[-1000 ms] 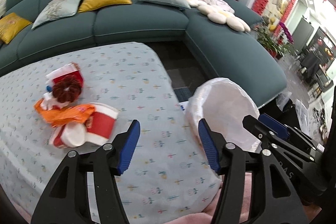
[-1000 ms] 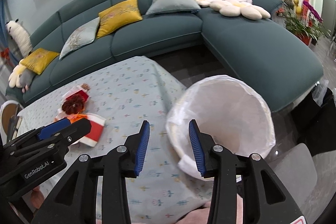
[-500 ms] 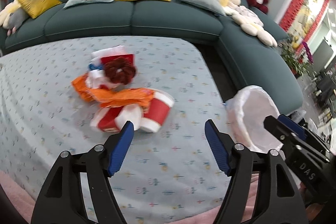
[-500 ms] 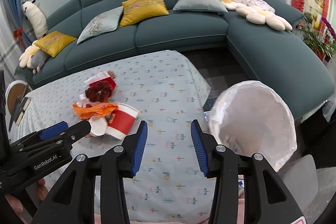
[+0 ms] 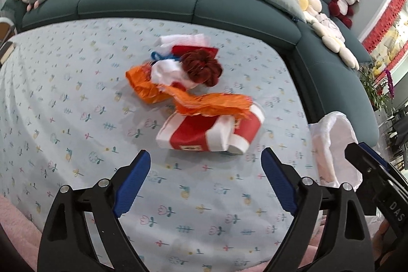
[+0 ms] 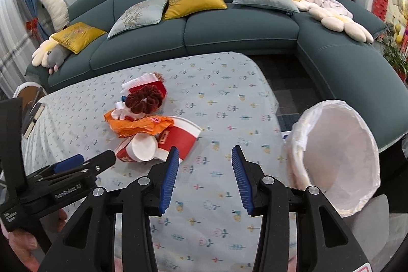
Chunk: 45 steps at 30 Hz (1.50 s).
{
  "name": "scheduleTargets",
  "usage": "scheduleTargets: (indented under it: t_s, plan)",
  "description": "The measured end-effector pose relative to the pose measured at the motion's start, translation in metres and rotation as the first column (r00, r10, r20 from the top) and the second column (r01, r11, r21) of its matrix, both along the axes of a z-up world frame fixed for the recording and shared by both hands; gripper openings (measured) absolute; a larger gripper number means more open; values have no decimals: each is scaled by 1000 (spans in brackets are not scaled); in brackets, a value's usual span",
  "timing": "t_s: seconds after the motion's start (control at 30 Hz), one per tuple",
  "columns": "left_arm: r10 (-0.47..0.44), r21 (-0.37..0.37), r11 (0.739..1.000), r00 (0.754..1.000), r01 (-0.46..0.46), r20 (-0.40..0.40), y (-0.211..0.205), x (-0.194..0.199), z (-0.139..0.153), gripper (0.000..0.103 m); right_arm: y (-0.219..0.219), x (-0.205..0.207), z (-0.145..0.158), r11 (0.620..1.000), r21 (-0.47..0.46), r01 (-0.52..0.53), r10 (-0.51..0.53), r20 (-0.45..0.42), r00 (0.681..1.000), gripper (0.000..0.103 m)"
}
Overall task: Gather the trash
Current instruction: 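Move both tools back toward the trash pile on the table, then grasp the orange bag with the right tool while the left tool grasps a red paper cup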
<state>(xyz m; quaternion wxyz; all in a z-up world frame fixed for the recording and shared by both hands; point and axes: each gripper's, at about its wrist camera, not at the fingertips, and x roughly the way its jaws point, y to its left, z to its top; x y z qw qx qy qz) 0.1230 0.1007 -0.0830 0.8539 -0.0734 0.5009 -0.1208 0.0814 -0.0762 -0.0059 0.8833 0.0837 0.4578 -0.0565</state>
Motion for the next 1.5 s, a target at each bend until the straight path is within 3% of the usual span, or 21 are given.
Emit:
scheduleTargets:
  t_s: [0.6,0.73,0.93,1.0,1.17,1.3,1.33,1.4,1.5]
  plan:
    - [-73,-83,995,986,61,-148,0,51,-62,83,31,67,-29,998,40,-41,43,-63,997,42]
    - [-91,-101,992,985,77,-149,1,52,-66,67,35,81,-38,996,72,-45,51,-79,996,42]
    - [-117,-112,988,984,102,-132,2,51,-63,56,44,101,-54,991,125,-53,66,-103,993,42]
    - [-127,-130,985,983,110,-135,1,51,-63,46,47,106,-59,989,138,-54,70,-111,991,42]
    - [-115,-122,988,984,98,-138,5,53,-65,45,56,120,-71,985,159,-66,86,-128,988,42]
    - [-97,-101,991,985,83,-140,9,53,-65,45,58,127,-79,983,169,-70,95,-144,985,35]
    - [-90,-100,992,986,76,-144,11,54,-65,47,58,128,-81,982,176,-72,99,-147,984,31]
    - [-72,-97,994,986,58,-150,16,53,-65,48,58,129,-84,980,184,-77,107,-157,982,13]
    - [-43,-88,996,987,30,-152,23,52,-64,56,58,126,-82,979,185,-82,110,-148,983,4]
